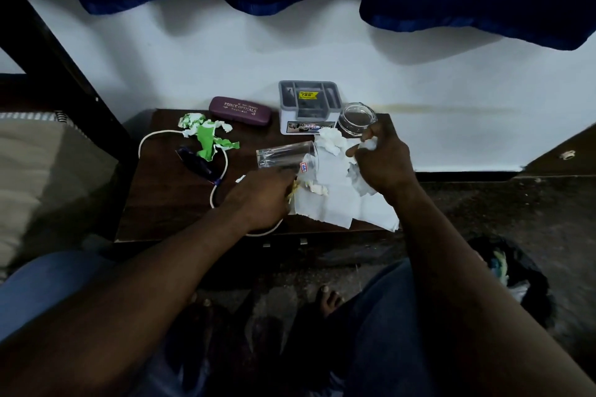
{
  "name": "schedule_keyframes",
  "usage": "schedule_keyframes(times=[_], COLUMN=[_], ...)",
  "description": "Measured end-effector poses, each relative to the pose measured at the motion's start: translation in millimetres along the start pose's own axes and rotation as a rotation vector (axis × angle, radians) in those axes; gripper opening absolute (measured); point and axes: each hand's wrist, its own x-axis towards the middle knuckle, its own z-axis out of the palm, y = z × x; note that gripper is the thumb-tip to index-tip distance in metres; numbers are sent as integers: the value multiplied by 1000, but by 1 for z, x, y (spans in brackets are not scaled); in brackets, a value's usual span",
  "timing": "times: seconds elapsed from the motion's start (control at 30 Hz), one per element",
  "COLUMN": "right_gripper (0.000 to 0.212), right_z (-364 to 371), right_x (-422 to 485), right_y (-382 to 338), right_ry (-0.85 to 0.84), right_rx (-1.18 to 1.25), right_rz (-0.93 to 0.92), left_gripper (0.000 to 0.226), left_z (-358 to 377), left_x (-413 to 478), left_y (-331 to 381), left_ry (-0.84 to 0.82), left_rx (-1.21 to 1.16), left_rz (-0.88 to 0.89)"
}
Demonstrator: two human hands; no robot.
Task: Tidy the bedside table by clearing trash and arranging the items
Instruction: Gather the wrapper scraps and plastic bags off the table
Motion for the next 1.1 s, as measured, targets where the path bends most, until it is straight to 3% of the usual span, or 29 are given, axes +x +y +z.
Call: schedule_keyframes(times=[0.2, 0.3, 0.57, 0.77, 0.93, 1.1], right_gripper=[6, 22, 22, 4, 25, 19], right_z=[17, 22, 32, 53, 76, 106], right_x=[3, 2, -1, -19, -36, -50], right_y=[0, 1, -1, -15, -36, -46], right_ry=[-198, -312, -301, -519, -536, -525], right_rx=[-256, -346, -345, -369, -422, -556], right_rz=[-46, -37, -115, -240, -339, -363], left_gripper=[16, 25, 41, 50, 44, 37], left_z=[-19, -34, -73, -81, -79, -81], left_x=[1, 2, 11, 13, 15, 18], left_y=[-15, -26, -65, -83, -89, -94], left_ry=[75, 130, 454, 584, 660, 810], left_rx=[-242, -408, -953, -1073, -1099, -935], left_rz=[-112, -161, -473, -598, -722, -796])
